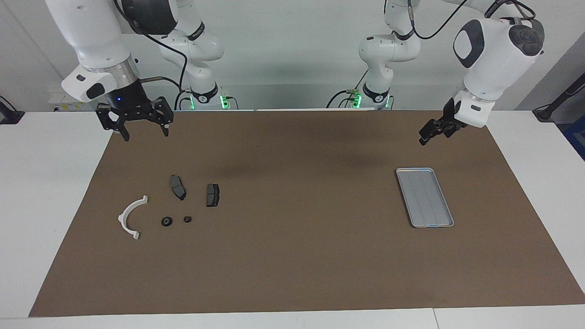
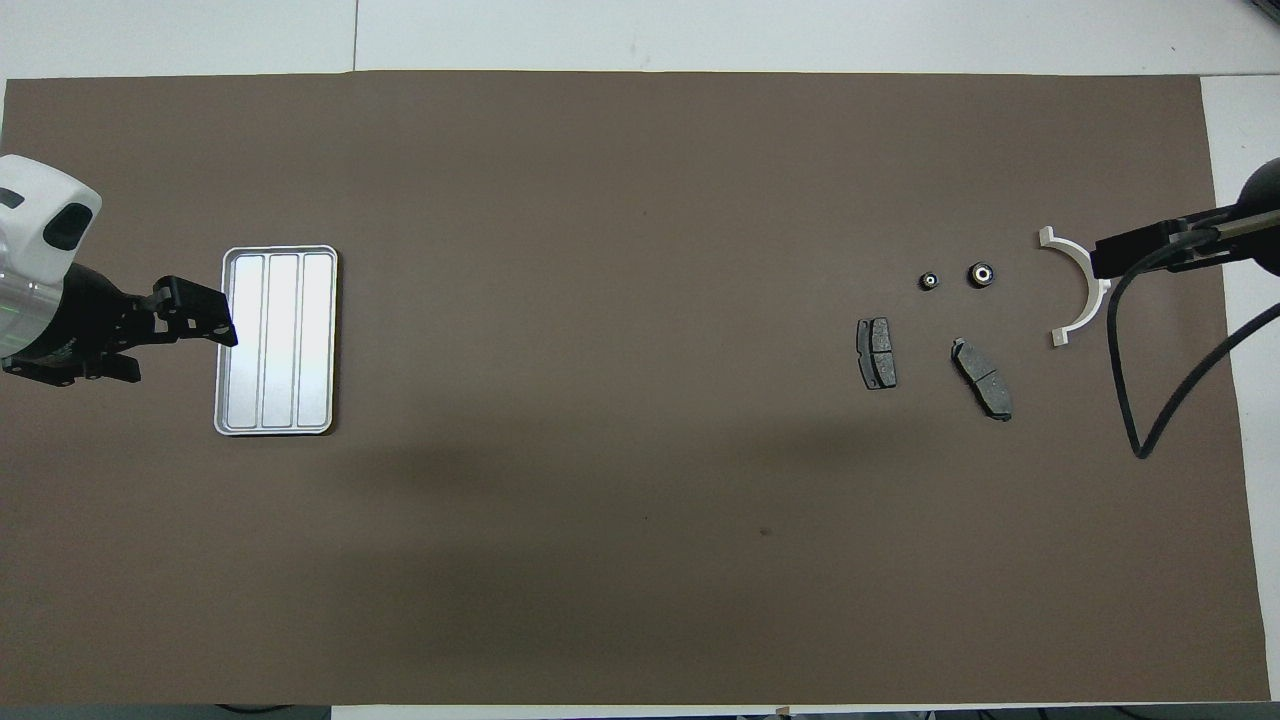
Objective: Place bearing gear from tray to pile
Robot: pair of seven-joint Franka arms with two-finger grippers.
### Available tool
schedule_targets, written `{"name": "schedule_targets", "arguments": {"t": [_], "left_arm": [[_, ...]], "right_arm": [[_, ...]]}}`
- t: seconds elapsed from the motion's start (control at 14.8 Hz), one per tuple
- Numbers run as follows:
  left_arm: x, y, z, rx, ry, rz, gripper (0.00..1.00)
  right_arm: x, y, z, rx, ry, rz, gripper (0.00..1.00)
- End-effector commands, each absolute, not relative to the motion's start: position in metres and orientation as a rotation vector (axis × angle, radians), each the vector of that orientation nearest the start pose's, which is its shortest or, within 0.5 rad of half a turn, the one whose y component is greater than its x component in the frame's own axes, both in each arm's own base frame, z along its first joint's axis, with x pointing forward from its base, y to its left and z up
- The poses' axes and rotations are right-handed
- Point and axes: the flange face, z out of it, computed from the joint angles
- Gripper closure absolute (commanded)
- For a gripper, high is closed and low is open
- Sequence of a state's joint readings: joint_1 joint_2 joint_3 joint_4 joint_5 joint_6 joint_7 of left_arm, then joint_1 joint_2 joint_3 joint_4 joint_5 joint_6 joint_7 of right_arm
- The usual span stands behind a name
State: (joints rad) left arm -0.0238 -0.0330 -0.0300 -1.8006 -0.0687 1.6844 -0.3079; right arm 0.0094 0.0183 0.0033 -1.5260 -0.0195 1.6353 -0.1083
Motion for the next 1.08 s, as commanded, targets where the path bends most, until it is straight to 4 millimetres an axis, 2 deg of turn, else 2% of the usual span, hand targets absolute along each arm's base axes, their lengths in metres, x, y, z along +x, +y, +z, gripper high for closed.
{"name": "schedule_targets", "arguments": {"t": [0.0, 0.27, 1.01], "left_arm": [[0.539, -0.036, 0.541, -3.165, -0.416, 0.162, 0.0], [0.54, -0.036, 0.541, -3.167, -0.405, 0.162, 0.0], [0.539, -0.034, 0.541, -3.163, -0.408, 0.171, 0.0]], "right_arm": [[0.56, -0.011, 0.641, -3.154, -0.119, -0.11, 0.0], [0.548, -0.019, 0.634, -3.151, 0.029, -0.072, 0.0], [0.544, -0.034, 0.628, -3.171, -0.069, -0.038, 0.0]]}}
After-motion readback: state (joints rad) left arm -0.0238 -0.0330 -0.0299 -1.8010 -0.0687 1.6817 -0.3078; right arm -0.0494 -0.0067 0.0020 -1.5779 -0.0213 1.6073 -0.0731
